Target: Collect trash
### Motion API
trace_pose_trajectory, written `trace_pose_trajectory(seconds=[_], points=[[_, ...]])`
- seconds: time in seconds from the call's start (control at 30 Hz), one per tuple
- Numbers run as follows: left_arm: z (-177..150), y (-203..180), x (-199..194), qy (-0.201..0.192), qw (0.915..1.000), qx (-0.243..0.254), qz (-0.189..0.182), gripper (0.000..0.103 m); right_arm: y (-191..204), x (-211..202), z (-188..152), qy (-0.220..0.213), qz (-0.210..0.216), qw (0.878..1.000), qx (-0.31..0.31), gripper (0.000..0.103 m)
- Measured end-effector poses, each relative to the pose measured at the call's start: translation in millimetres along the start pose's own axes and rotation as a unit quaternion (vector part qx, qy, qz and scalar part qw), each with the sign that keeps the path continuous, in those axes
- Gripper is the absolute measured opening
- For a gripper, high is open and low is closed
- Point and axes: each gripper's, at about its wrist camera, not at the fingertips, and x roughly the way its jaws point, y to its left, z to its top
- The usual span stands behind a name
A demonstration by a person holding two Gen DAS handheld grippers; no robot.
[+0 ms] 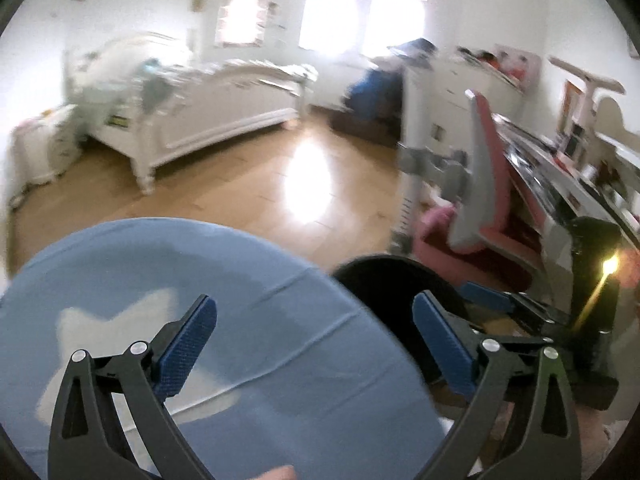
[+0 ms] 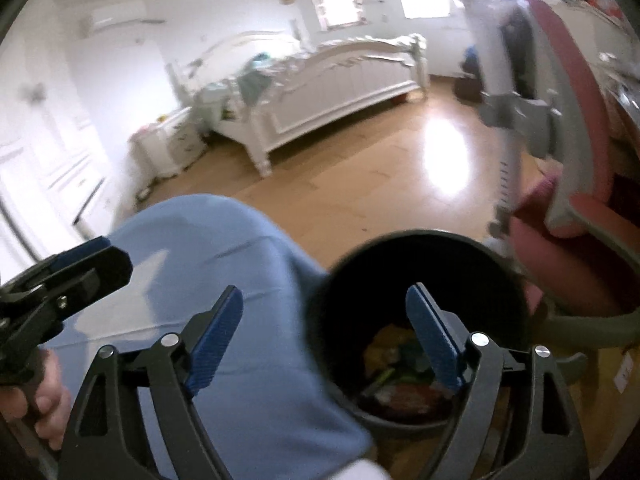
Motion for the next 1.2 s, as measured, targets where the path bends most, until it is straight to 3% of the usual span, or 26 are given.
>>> trace_pose_trajectory(seconds=[0.1,0.23,0.4,0.53,0.83,1.2], points=[[-6.4,24.1,-31.9,-0.025,0.9985,-0.020,0.044,0.098,41.8,-7.6,2.7,-0.004,0.027,0.999,-0.028,0.086],[-21.4,65.3,-79.1,-0.054,0.9905,-0.048,0.117,0.098,108.2,-19.2,5.5,-0.009,0.077,0.995,-0.063,0.091],[-47.4,115.8,-124.8,-0.072,0.9749,-0.089,0.191,0.098,181.2,-30.2,-0.3,-0.020,0.132,0.986,-0.096,0.094],[-63.0,143.9,-146.6,-0.085,0.9636,-0.112,0.227,0.098,219.4,-36.6,-8.4,-0.056,0.137,0.982,-0.117,0.098],[-87.3,183.1,-167.7,-0.101,0.9480,-0.159,0.257,0.098,237.7,-22.1,-36.7,-0.144,0.055,0.979,-0.135,0.098],[-97.6,190.2,-169.8,-0.104,0.9418,-0.178,0.266,0.098,234.8,-5.4,-49.2,-0.164,0.051,0.975,-0.140,0.098]])
